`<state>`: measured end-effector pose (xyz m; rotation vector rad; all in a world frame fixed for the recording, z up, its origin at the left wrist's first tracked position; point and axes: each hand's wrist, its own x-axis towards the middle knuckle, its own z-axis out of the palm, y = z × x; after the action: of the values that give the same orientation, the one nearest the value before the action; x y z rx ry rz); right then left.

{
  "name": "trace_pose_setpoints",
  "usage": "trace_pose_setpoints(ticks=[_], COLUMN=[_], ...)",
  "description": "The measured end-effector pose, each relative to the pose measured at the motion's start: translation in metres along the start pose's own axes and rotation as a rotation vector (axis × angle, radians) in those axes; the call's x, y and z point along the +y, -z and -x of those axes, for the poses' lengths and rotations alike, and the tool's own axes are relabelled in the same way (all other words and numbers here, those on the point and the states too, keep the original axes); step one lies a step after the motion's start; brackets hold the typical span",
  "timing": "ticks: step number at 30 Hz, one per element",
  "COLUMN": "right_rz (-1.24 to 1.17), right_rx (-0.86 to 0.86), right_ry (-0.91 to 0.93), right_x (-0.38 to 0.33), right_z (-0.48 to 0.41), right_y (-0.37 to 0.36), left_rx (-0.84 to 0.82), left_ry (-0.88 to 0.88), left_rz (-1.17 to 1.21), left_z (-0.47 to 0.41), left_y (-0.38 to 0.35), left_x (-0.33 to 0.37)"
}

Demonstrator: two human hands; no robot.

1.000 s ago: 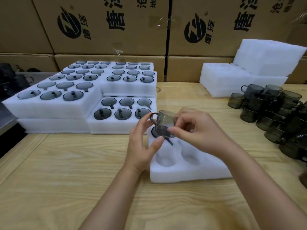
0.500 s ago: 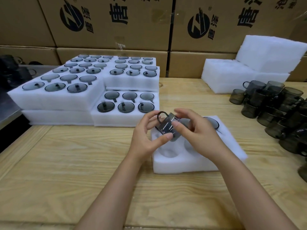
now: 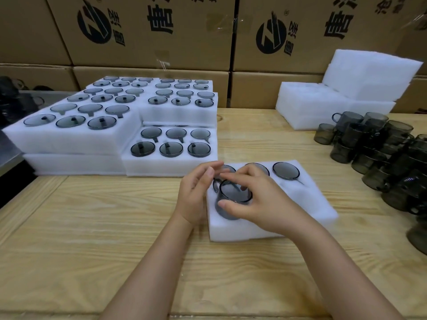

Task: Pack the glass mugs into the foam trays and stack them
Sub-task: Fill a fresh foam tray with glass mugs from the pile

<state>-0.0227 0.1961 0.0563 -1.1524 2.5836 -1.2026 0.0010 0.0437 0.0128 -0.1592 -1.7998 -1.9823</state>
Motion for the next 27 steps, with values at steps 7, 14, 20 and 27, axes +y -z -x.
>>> trace_pose_setpoints(ticks=[7,14,20,27], right_rz=[0.195,0.280,0.797,0.745], right_rx=[-0.080,-0.033,-0.309,-0.192], right_ry=[0.026,-0.048,-0.116,-0.107], right_x=[-0.007,-0.018,-0.012,-0.011], right_z=[0.001,-0.018,-0.026,-0.026], right_y=[-0.011,-0.013,-0.038,-0.042], left_rx=[-0.035,-0.079,-0.264,-0.159], left_ry=[-0.034,-0.129,0.024,0.010], left_rz=[-0.081,-0.152,-0.465,-0.353], left_z=[0.001,-0.002,-0.003,0.000], left_y=[0.001,-0.008,-0.001,-0.003], left_x=[0.000,0.021,0.008,0.000])
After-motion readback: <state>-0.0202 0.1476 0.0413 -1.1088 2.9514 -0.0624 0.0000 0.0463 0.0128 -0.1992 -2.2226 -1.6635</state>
